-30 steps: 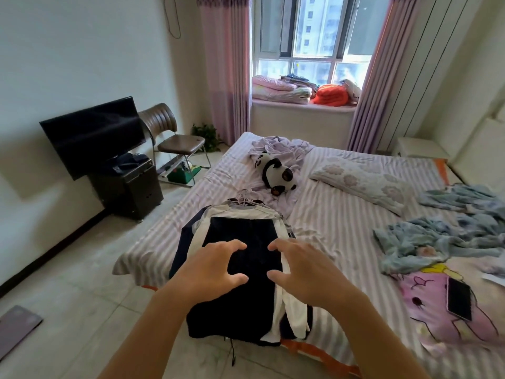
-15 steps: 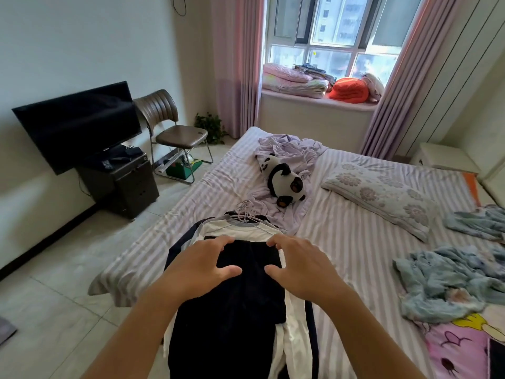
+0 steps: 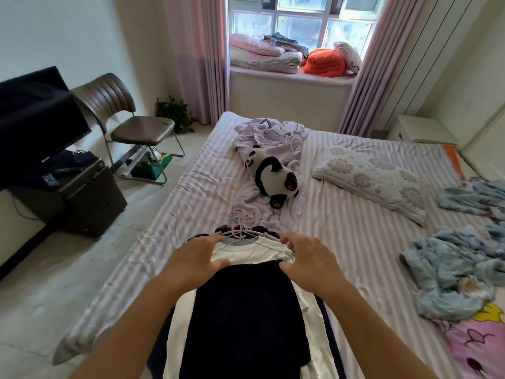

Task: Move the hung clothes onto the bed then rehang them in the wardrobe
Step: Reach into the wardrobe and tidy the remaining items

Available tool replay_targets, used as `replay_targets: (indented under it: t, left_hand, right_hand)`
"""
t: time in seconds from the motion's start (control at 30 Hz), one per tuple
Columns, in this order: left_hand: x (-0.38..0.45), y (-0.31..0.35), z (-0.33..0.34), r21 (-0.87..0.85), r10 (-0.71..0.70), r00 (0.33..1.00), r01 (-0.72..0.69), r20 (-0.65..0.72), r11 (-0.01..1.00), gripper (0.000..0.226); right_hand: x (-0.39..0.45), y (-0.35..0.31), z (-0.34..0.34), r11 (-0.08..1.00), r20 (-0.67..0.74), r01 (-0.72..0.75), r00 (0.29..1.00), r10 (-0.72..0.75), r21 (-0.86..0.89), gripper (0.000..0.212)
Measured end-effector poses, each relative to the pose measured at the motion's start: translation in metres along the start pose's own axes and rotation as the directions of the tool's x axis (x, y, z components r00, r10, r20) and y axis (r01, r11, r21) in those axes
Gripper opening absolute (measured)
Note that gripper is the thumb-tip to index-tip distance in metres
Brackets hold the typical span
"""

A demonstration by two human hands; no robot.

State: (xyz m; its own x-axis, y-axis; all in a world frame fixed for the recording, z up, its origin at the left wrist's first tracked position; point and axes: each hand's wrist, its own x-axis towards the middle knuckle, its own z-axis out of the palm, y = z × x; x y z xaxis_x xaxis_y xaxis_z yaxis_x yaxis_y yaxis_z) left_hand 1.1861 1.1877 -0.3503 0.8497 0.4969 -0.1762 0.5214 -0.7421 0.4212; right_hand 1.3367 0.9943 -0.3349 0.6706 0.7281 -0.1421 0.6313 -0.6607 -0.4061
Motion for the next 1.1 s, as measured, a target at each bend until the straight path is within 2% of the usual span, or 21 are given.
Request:
replay_targets:
  t: [0.17, 0.53, 0.73, 0.87, 1.0, 1.1]
  left_hand:
    - [0.060, -0.034, 0.021, -0.015, -0.002, 0.999, 0.002, 0.038, 1.000, 0.077]
    - [0.163, -0.113, 0.121, 0.000, -0.207, 0.968, 0.209, 0.142, 0.978, 0.055]
    - [0.204, -0.147, 0.186, 0.006, -0.306, 0.929, 0.312, 0.209, 0.950, 0.059]
    - [0.217, -0.164, 0.215, -0.032, -0.354, 0.908, 0.370, 0.225, 0.929, 0.057]
    - [0.223, -0.173, 0.231, -0.059, -0.386, 0.903, 0.402, 0.188, 0.914, 0.054]
    - [0.228, -0.176, 0.235, -0.079, -0.422, 0.894, 0.437, 0.151, 0.896, 0.051]
  right_hand:
    - [0.063, 0.015, 0.022, 0.994, 0.062, -0.002, 0.998, -0.005, 0.113, 0.045]
    - [0.194, 0.086, 0.124, 0.991, 0.244, -0.114, 0.965, 0.094, 0.068, 0.054]
    - [0.244, 0.130, 0.196, 0.980, 0.334, -0.196, 0.927, 0.170, 0.045, 0.058]
    - [0.262, 0.148, 0.231, 0.985, 0.360, -0.171, 0.918, 0.165, -0.015, 0.063]
    - [0.272, 0.162, 0.255, 0.989, 0.332, -0.116, 0.933, 0.140, -0.089, 0.045]
    - [0.277, 0.167, 0.264, 0.990, 0.278, -0.124, 0.951, 0.137, -0.064, 0.029]
